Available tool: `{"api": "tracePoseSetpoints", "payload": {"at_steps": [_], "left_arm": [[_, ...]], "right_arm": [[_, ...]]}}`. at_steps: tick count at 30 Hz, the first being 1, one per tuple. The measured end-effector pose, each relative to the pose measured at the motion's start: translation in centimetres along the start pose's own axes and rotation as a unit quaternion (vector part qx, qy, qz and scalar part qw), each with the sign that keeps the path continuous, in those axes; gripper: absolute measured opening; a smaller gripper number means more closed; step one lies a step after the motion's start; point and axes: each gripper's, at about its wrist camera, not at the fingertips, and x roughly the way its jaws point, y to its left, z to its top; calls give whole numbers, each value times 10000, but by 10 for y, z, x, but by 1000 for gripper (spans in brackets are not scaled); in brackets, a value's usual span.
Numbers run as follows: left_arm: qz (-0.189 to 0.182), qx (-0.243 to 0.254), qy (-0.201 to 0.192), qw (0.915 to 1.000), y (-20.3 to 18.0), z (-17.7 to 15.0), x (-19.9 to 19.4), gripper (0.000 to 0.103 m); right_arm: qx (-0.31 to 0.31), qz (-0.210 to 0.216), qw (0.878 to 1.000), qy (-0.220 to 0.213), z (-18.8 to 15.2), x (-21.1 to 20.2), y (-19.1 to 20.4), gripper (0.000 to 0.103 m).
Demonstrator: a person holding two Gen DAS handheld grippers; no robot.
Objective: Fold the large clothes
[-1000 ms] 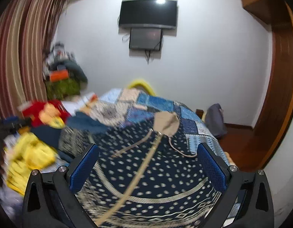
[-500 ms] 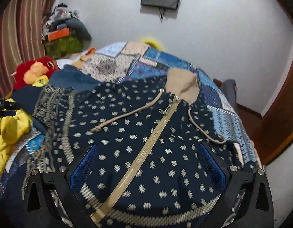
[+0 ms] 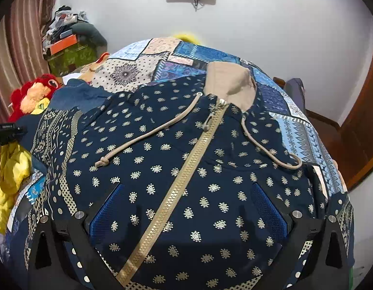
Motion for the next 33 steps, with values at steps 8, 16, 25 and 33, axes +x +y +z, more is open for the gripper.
{"api": "tracePoseSetpoints", "payload": {"at_steps": [8, 16, 25, 33], "left_arm": [[168, 1445, -1161, 9825, -104, 18, -86, 3], [-1460, 2784, -1361, 9395, -284, -7, -152, 3], [-2022, 3928, 198, 8969, -406, -132, -90, 3], [-1632, 4358, 957, 8800, -406, -207, -56, 18]], "right_arm": [[109, -107, 9997, -201, 6, -28, -22, 103], [538, -85, 9982, -244, -1, -56, -63, 103], [682, -221, 9971, -264, -23, -96, -108, 103], [610, -283, 9977, -79, -45, -103, -122, 103]]}}
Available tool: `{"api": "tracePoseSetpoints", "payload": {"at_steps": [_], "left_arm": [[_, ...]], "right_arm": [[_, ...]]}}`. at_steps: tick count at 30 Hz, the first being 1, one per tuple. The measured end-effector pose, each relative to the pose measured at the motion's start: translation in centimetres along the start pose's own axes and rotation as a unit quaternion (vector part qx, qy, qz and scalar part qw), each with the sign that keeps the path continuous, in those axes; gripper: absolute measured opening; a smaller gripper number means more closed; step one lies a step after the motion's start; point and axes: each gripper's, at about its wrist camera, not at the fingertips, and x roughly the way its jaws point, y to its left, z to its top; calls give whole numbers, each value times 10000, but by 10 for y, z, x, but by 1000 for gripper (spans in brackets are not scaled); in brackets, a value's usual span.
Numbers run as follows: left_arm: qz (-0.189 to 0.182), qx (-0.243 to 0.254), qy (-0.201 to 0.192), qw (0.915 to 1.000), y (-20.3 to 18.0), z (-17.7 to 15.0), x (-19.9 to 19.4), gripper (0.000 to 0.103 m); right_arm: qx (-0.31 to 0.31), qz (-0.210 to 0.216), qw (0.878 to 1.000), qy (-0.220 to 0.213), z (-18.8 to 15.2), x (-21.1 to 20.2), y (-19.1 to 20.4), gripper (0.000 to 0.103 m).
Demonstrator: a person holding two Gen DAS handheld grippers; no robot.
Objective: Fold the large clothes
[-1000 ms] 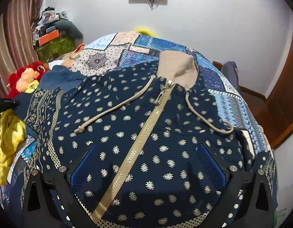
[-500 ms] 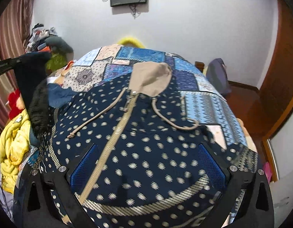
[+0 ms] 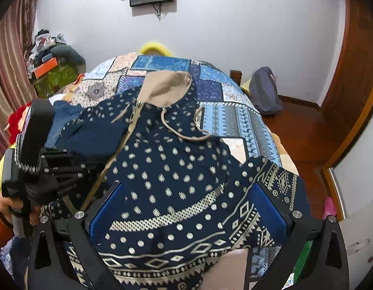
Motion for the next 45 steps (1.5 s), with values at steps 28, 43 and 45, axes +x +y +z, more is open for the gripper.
{"api": "tracePoseSetpoints", "payload": {"at_steps": [28, 43, 45], "left_arm": [[-679, -3104, -362, 9475, 183, -34, -10, 52], [440, 88, -1412, 9890, -17, 78, -91, 9], [58, 253, -1356, 9904, -48, 86, -88, 9]], "right_arm": [[-101, -463, 9988, 100, -24, 13, 9, 103], [1220, -1093, 9864, -97, -52, -41, -118, 103], [1403, -1163, 9832, -123, -56, -48, -132, 103]]}}
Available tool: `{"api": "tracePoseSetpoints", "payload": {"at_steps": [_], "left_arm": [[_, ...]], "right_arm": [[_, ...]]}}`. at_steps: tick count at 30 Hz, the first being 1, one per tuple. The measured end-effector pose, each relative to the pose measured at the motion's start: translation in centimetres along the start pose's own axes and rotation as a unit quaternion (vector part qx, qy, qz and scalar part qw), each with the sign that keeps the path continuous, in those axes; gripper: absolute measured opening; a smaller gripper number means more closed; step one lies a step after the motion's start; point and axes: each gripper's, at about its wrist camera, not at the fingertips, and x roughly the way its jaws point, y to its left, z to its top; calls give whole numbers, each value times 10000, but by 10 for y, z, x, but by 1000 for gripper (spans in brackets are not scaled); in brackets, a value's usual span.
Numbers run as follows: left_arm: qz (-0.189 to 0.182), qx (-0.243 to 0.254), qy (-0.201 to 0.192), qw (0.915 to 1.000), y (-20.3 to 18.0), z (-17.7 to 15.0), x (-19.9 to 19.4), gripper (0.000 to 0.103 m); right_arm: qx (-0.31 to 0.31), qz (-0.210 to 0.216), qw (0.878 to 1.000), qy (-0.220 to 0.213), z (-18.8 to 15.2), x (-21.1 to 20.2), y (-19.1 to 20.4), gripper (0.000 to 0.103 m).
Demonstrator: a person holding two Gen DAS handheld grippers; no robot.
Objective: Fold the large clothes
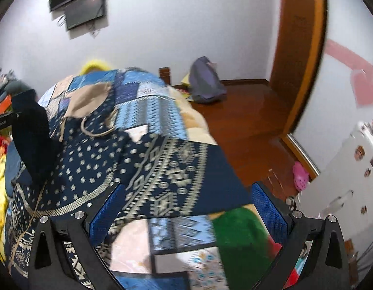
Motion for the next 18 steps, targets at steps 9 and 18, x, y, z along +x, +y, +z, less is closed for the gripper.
{"api": "tracePoseSetpoints", "payload": {"at_steps": [9, 18], "left_arm": [[-1020, 514, 1094, 9874, -106, -27, 80, 9], [-1427, 409, 1633, 9754, -124, -63, 96, 60]], "right_arm": [[428, 128, 9986, 282, -15, -1, -39, 103], [378, 0, 9959, 828, -39, 36, -52, 103]]}}
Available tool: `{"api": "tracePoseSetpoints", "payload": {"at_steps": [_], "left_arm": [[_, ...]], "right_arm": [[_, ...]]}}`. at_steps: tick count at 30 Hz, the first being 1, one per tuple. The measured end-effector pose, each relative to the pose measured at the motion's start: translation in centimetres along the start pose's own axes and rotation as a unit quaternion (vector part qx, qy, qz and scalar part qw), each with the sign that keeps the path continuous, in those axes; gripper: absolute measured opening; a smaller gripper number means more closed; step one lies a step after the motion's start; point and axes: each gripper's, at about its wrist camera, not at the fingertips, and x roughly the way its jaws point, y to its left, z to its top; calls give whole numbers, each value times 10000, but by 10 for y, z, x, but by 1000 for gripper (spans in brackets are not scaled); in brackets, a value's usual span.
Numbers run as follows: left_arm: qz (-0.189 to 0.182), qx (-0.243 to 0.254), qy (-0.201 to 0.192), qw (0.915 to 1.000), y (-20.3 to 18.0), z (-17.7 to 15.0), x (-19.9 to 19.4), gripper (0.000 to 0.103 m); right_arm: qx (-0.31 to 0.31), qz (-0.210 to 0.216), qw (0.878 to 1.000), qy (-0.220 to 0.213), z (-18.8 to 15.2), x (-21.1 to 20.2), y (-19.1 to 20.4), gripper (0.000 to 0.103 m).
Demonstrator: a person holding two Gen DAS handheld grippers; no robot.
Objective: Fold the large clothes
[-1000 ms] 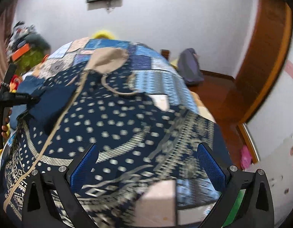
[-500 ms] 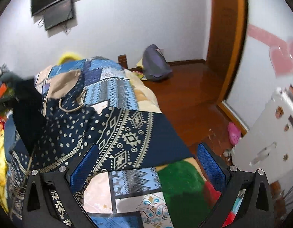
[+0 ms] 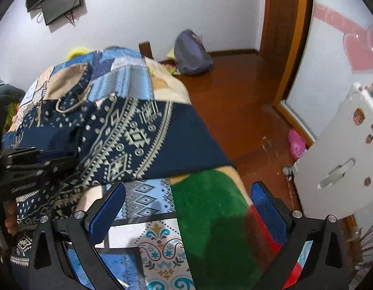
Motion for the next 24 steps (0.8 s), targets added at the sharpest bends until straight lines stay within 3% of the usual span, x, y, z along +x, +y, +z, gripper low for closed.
{"api": "tracePoseSetpoints", "payload": {"at_steps": [3, 6, 11, 18, 21, 22, 23, 24], "left_arm": [[27, 85, -108, 9999, -1, -4, -10, 61], [286, 135, -345, 9989, 8, -7, -31, 61], [708, -251, -690, 9948, 52, -17, -69, 63], [1361, -1153, -1052, 9783, 133, -53, -119, 63], [1429, -1482, -1110, 9723, 158, -72, -135, 63], [1478, -1575, -1128, 9699, 166, -80, -141, 63], [1524, -1627, -1142, 9681, 171, -86, -145, 63], [1606, -1684, -1157, 9656, 178, -95, -151, 63]], "right_arm": [[237, 253, 9991, 226, 2, 20, -7, 103], [656, 660, 9945, 472, 7, 41, -15, 102], [1507, 1346, 9761, 797, 14, 78, -28, 95], [1636, 1048, 9778, 781, 34, 118, -18, 89], [1914, 807, 9758, 688, 47, 122, -19, 49], [1974, 801, 9748, 658, 52, 121, -19, 26], [1990, 789, 9747, 640, 57, 119, -20, 16], [1992, 824, 9748, 571, 62, 115, -19, 15]]}}
